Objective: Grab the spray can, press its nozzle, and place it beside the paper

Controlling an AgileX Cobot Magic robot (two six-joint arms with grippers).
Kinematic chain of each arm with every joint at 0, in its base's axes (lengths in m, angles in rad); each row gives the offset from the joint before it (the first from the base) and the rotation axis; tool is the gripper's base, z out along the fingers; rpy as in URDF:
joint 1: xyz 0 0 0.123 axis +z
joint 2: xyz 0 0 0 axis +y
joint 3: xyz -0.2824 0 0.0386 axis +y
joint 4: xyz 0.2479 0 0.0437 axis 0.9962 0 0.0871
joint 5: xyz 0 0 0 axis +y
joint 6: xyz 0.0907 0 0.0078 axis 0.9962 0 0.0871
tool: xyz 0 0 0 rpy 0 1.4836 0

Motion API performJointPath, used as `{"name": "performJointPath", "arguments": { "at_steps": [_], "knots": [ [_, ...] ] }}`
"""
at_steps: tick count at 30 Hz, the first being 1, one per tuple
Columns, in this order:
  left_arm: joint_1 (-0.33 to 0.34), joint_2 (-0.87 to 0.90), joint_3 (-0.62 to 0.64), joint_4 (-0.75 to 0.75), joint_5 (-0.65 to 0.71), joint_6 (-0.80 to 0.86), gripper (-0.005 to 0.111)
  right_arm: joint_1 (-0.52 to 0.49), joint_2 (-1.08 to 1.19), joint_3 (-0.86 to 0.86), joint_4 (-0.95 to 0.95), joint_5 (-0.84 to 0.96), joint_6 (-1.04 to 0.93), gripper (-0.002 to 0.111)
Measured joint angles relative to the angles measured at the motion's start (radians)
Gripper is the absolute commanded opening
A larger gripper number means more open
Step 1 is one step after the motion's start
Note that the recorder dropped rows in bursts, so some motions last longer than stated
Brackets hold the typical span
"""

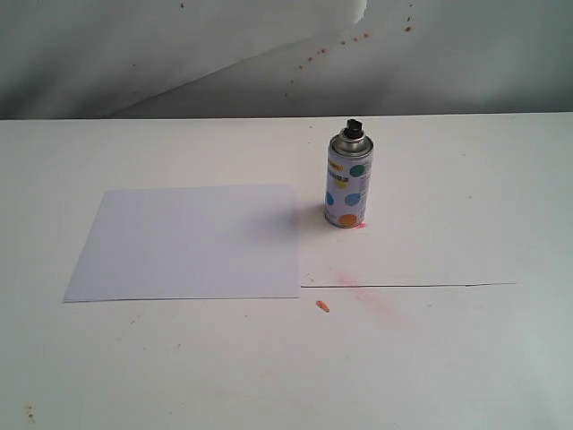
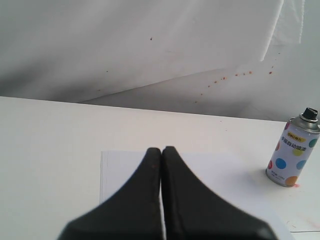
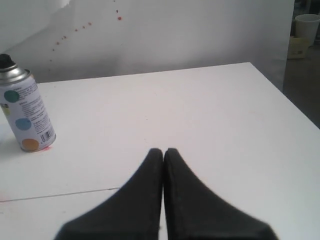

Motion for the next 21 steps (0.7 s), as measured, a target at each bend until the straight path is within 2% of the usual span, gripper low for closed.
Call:
{"name": "performJointPath", "arguments": {
  "at_steps": [7,21],
  "knots": [
    [0.0,0.0,0.0,0.0,0.0,0.0,0.0,0.0,-0.102,0.0,-0.014,0.129,-0.017,0.0],
    [0.0,0.0,0.0,0.0,0.0,0.0,0.0,0.0,-0.102,0.0,-0.014,0.135,-0.023,0.0]
  ]
}}
